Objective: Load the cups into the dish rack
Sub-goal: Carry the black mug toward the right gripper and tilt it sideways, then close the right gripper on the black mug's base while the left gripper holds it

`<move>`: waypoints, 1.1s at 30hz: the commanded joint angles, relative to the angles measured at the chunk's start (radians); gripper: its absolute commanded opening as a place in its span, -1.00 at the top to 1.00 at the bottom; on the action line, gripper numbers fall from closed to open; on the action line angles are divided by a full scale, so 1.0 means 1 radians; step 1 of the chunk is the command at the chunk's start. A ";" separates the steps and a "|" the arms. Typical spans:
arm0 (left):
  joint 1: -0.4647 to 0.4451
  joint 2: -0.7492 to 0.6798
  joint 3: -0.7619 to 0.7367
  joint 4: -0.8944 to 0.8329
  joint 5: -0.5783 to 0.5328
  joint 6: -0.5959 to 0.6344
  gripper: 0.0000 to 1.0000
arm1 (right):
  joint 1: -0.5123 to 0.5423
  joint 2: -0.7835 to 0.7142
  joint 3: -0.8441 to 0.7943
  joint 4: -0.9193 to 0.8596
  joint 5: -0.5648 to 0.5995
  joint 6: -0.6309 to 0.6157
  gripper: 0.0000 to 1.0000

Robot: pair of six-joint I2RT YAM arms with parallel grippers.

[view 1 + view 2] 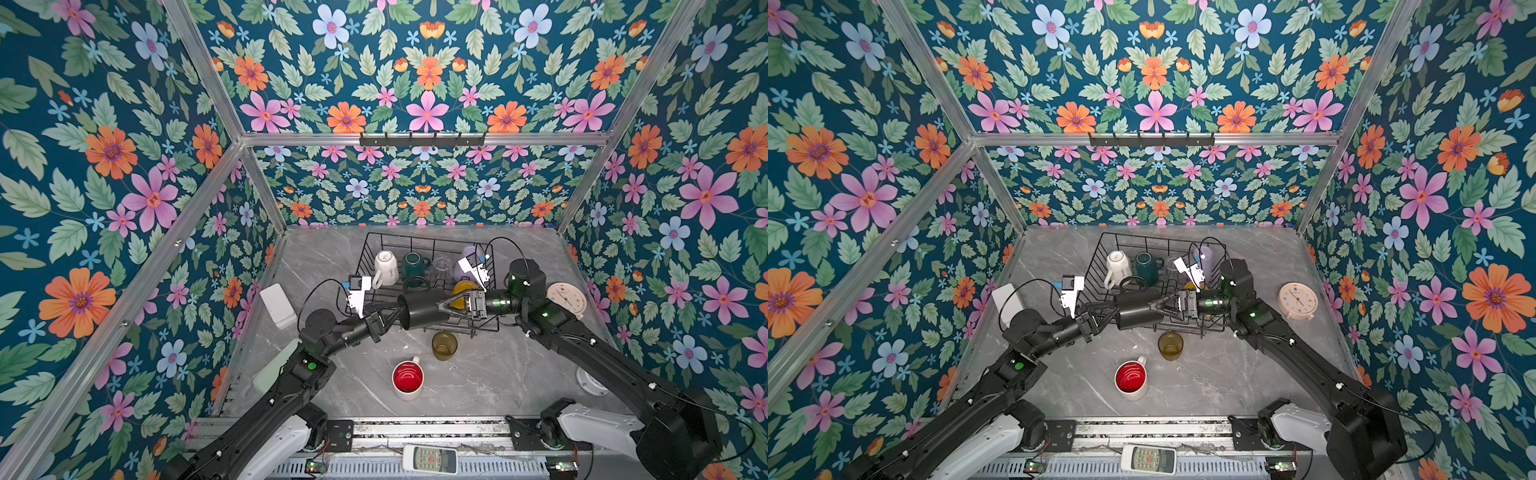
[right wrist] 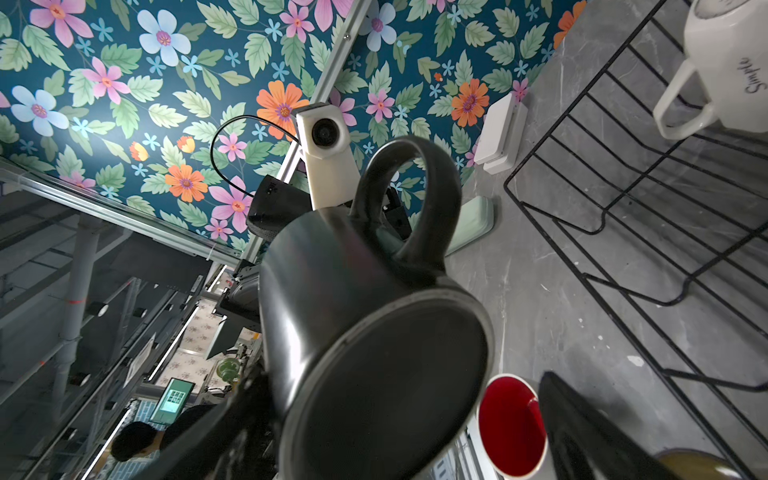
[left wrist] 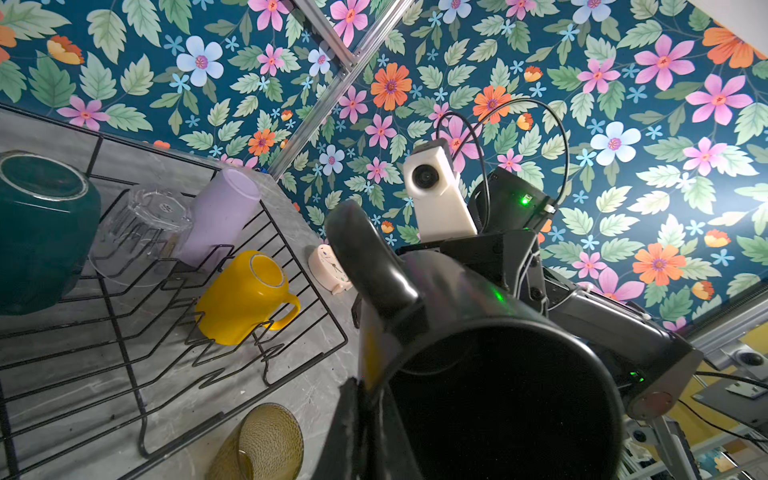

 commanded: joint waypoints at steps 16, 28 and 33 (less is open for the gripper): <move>0.001 0.045 0.006 0.248 0.095 -0.064 1.00 | 0.081 0.065 0.024 0.138 0.002 0.075 -0.97; 0.001 0.046 0.003 0.261 0.099 -0.072 1.00 | 0.120 0.103 0.038 0.163 0.003 0.099 -0.90; 0.000 0.044 -0.001 0.282 0.099 -0.080 1.00 | 0.128 0.107 0.033 0.172 0.005 0.110 -0.90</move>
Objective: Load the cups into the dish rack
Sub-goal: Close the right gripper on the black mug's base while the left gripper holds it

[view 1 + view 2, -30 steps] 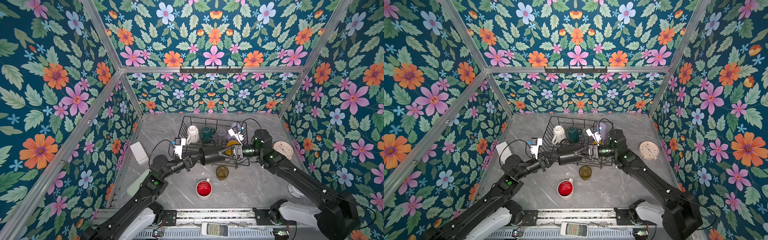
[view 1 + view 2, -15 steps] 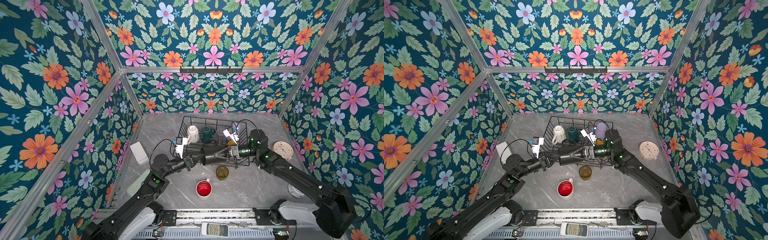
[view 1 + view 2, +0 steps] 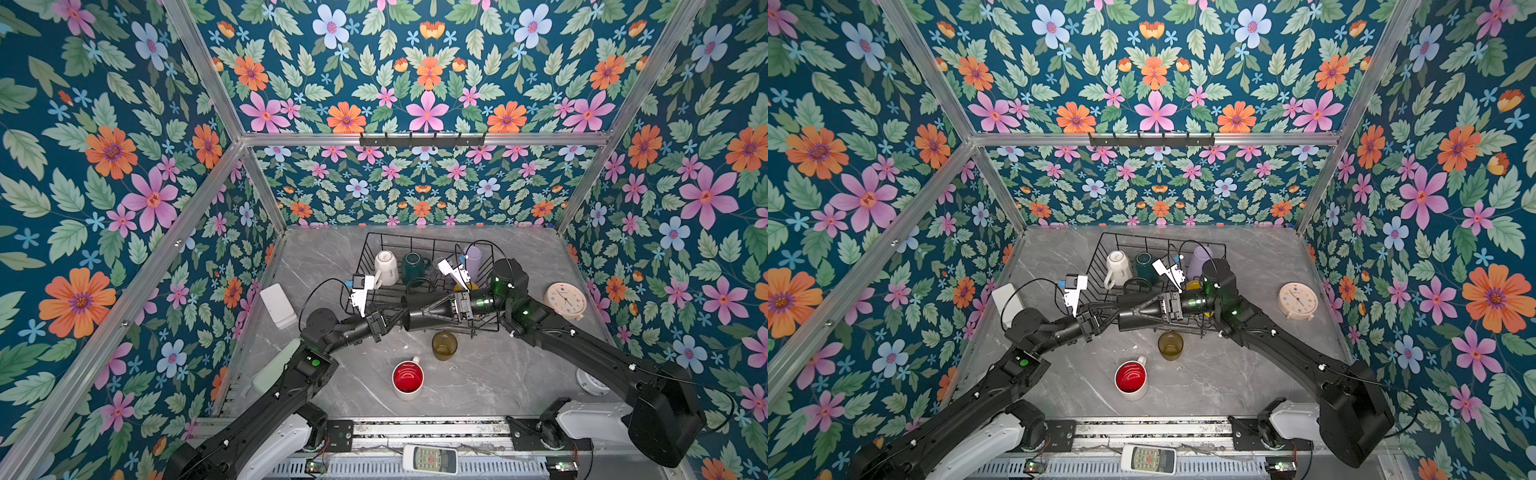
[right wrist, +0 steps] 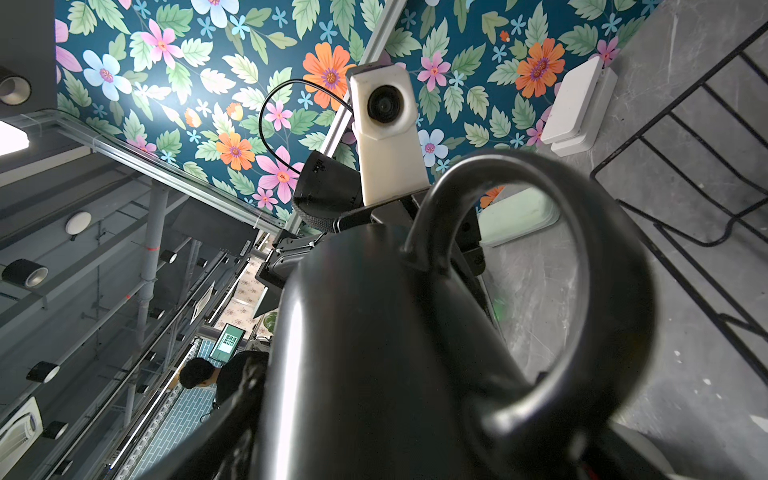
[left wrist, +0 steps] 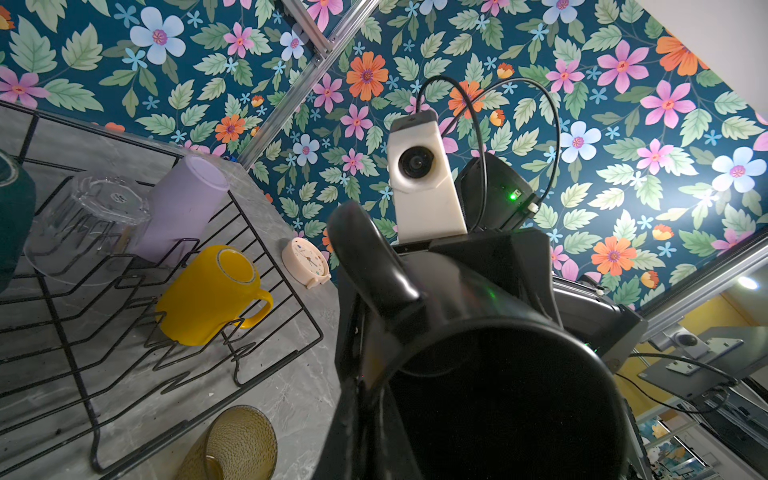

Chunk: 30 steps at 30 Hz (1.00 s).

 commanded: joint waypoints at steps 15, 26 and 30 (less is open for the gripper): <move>-0.004 0.004 -0.023 0.268 0.021 -0.061 1.00 | 0.015 0.020 -0.014 0.064 0.035 0.074 -0.66; -0.003 0.009 -0.024 0.265 0.021 -0.066 1.00 | 0.015 0.013 -0.006 0.028 0.055 0.061 0.11; -0.003 0.007 -0.022 0.258 0.020 -0.066 1.00 | 0.015 0.013 0.000 0.015 0.056 0.055 0.72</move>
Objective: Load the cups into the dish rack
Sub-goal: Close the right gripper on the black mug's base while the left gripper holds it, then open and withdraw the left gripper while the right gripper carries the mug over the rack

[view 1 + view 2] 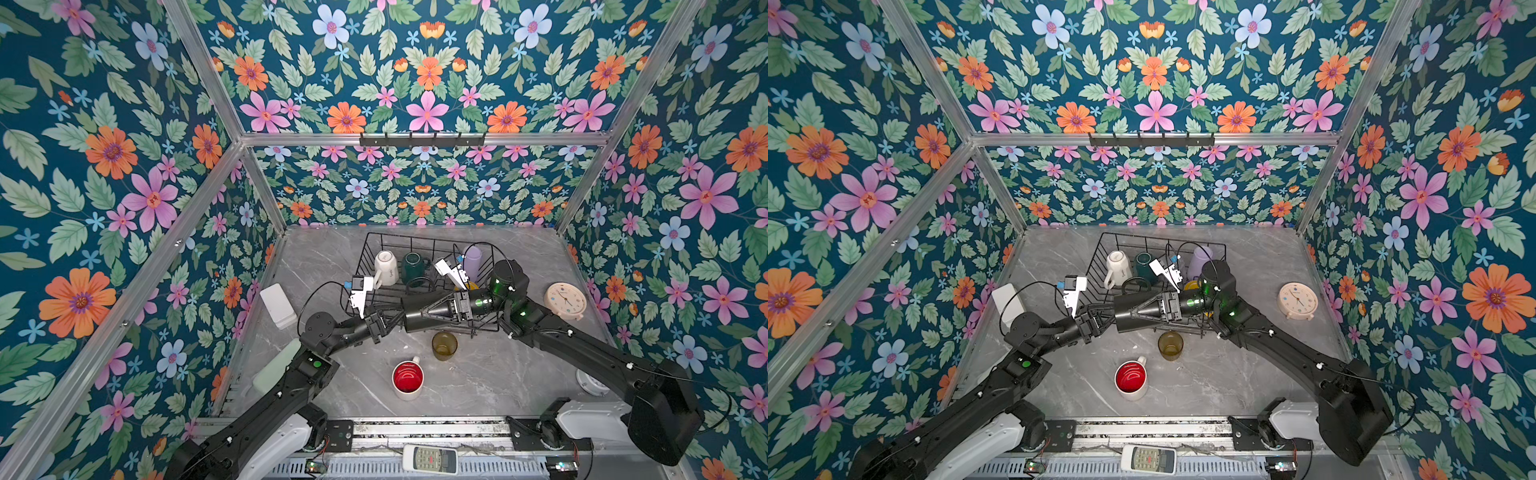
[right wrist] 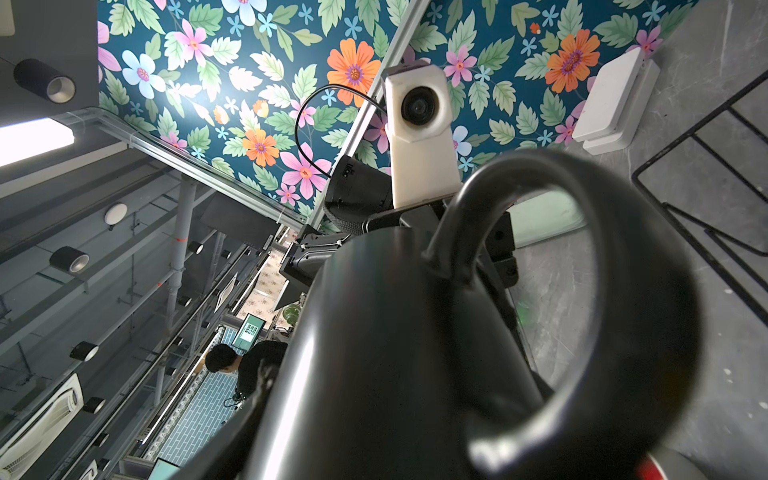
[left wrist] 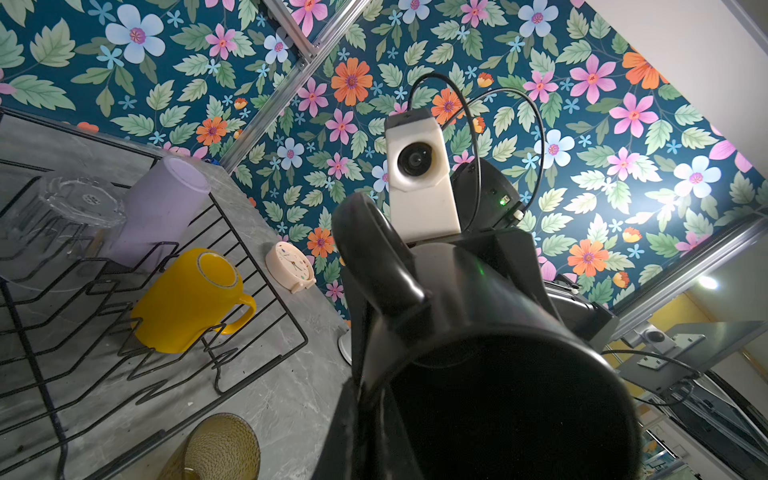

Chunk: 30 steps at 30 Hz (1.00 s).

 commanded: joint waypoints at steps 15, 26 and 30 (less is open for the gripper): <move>-0.003 0.005 0.032 0.085 -0.002 -0.013 0.48 | -0.022 -0.061 0.055 -0.165 0.141 -0.053 1.00; 0.010 -0.054 0.042 -0.057 -0.062 0.044 -0.65 | -0.118 -0.165 0.097 -0.357 0.175 -0.136 1.00; 0.015 -0.159 0.089 -0.344 -0.237 0.166 -0.79 | -0.120 -0.179 0.185 -0.611 0.274 -0.282 1.00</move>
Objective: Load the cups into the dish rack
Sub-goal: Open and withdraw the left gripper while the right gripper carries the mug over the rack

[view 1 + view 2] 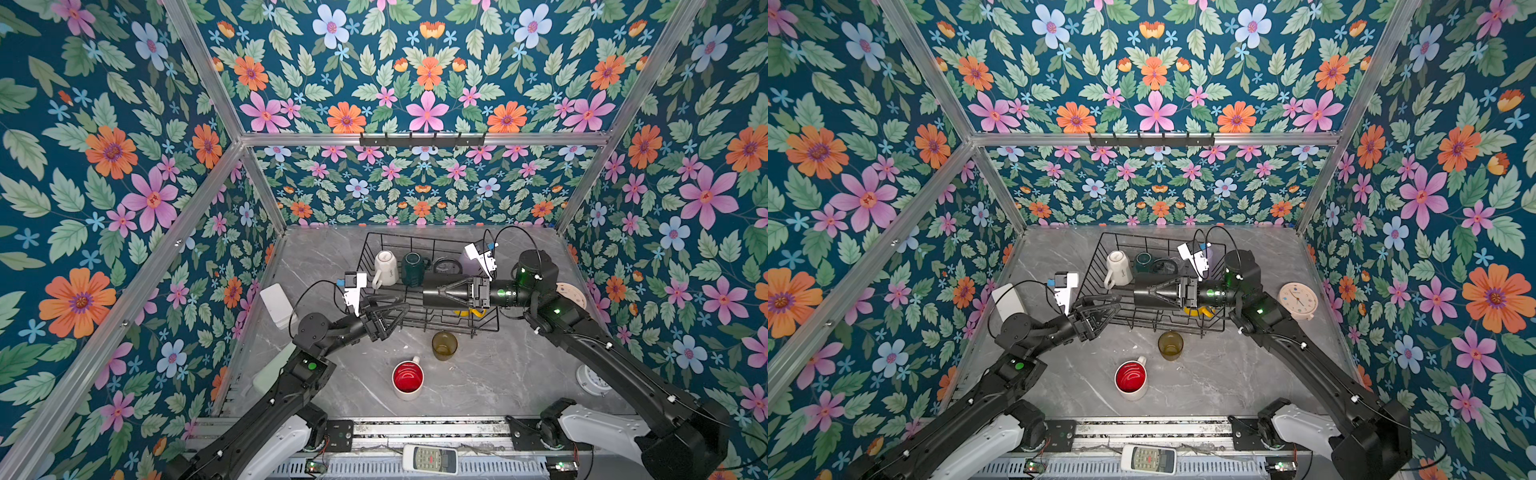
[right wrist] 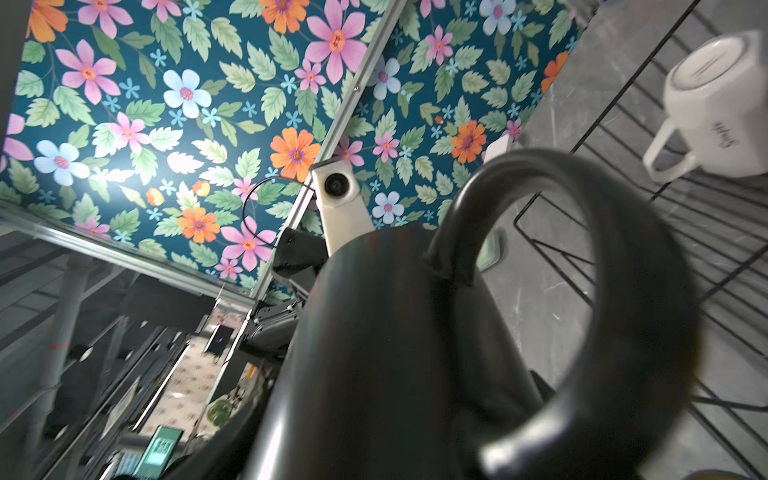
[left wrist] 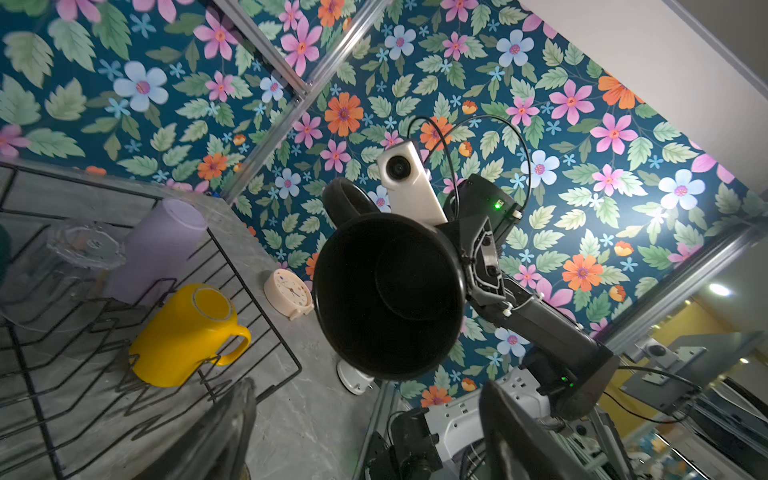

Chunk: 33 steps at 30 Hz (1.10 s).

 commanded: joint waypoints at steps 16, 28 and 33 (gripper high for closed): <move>0.005 -0.421 0.135 -0.853 -0.866 0.238 -0.99 | 0.103 0.212 0.357 -0.541 0.425 -0.378 1.00; 0.004 -0.598 0.135 -1.008 -0.998 0.214 -0.99 | 0.224 0.516 0.669 -0.756 0.693 -0.471 1.00; 0.003 -0.623 0.144 -1.034 -0.998 0.230 -0.99 | 0.274 0.664 0.808 -0.829 0.768 -0.498 1.00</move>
